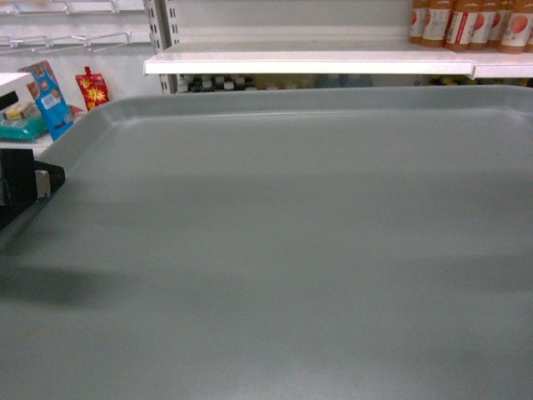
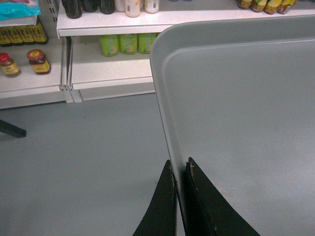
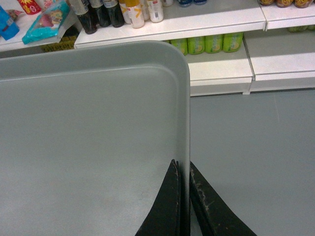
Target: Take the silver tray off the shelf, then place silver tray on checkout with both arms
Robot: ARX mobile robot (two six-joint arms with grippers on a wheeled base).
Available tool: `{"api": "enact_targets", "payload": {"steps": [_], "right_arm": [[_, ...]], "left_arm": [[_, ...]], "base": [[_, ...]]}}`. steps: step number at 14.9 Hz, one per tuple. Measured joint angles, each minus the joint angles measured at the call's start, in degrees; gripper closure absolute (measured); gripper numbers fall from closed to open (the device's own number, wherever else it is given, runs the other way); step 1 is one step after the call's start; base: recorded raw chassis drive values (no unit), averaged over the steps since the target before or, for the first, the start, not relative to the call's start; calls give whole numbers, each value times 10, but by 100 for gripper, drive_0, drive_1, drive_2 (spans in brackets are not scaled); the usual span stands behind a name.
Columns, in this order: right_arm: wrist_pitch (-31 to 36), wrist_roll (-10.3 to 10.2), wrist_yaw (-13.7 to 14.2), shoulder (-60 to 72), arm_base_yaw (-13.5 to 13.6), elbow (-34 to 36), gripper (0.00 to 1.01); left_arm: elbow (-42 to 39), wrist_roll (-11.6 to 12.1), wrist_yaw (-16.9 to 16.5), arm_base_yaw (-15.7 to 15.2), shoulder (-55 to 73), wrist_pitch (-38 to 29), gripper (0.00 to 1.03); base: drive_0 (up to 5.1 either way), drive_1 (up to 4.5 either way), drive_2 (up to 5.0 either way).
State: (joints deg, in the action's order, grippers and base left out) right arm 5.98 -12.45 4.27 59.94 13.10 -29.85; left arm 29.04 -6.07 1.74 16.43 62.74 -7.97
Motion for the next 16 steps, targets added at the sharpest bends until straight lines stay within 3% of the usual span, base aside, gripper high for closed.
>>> {"api": "enact_targets", "payload": {"steps": [16], "right_arm": [[0,0,0,0,0,0,98]], "left_arm": [[0,0,0,0,-1,0,99]], "base": [[2,-415,420]]}}
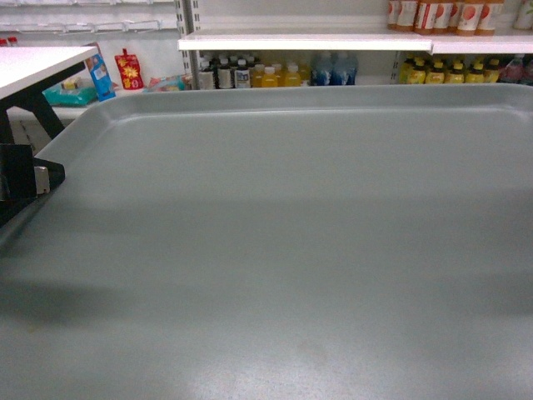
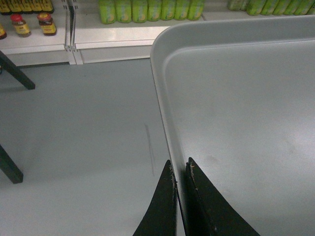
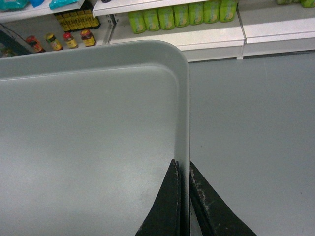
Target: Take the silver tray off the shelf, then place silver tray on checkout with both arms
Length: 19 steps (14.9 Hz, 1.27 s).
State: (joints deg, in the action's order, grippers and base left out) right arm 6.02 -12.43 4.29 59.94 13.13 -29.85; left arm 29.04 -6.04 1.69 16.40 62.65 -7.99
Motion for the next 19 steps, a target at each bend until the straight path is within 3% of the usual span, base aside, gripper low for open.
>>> {"api": "enact_targets", "payload": {"steps": [9,19], "right_arm": [[1,0,0,-2,0,0,98],[-2,0,0,0,-1,0,98]], "left_arm": [[0,0,0,0,-3,0,99],[0,0,3,1,0,1,99]], "base": [[1,-416,418],[0,0,0]]}}
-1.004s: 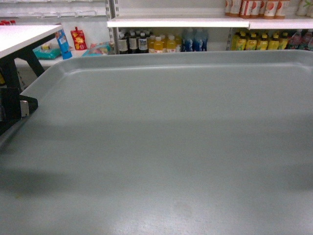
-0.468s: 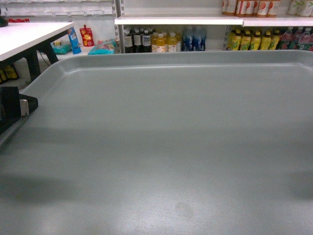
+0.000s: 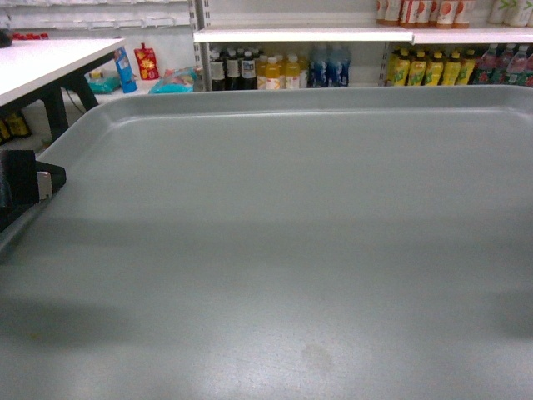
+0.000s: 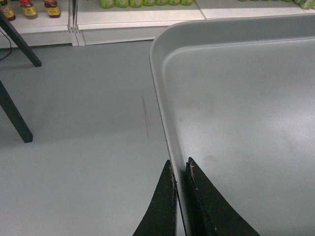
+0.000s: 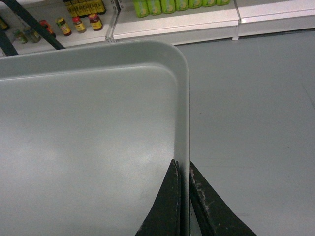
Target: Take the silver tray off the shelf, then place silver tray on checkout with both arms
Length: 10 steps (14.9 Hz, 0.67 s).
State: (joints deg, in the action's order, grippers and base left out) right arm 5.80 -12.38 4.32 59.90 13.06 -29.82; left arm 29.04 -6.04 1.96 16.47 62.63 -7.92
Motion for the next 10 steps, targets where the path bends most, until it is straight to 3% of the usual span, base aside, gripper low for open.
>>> {"api": "enact_targets", "payload": {"steps": [10], "right_arm": [[2,0,0,0,0,0,98]], "left_arm": [[0,0,-2,0,0,1,99]], "base": [[0,0,0]]}}
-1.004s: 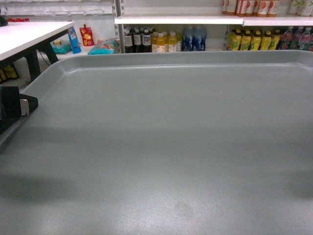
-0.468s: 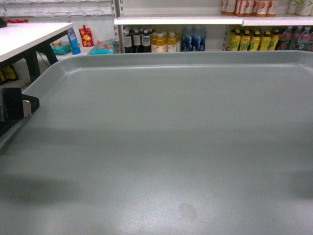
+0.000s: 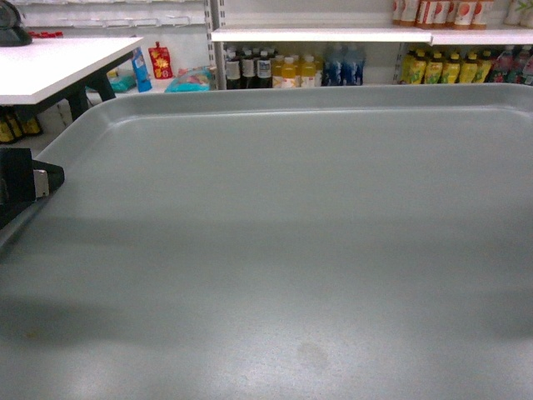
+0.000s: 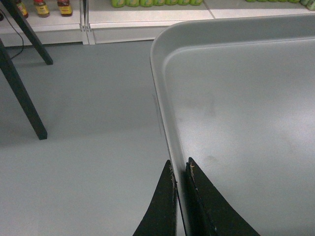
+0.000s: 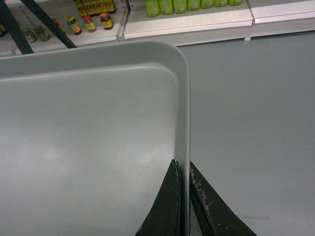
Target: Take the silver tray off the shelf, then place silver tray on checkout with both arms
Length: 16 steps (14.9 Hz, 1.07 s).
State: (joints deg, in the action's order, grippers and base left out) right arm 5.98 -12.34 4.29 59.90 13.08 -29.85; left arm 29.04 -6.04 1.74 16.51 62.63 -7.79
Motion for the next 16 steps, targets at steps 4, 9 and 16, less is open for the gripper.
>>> {"api": "enact_targets", "payload": {"steps": [4,9,16], "right_arm": [[-1,0,0,0,0,0,98],[0,1,0,0,0,0,98],[0,1,0,0,0,0,98]], "left_arm": [[0,0,0,0,0,0,99],[0,0,0,-1,0,0,99],[0,0,0,-1,0,0,99]], "base": [[-126,61,61],[-503,242,242],[-503,242,242]]}}
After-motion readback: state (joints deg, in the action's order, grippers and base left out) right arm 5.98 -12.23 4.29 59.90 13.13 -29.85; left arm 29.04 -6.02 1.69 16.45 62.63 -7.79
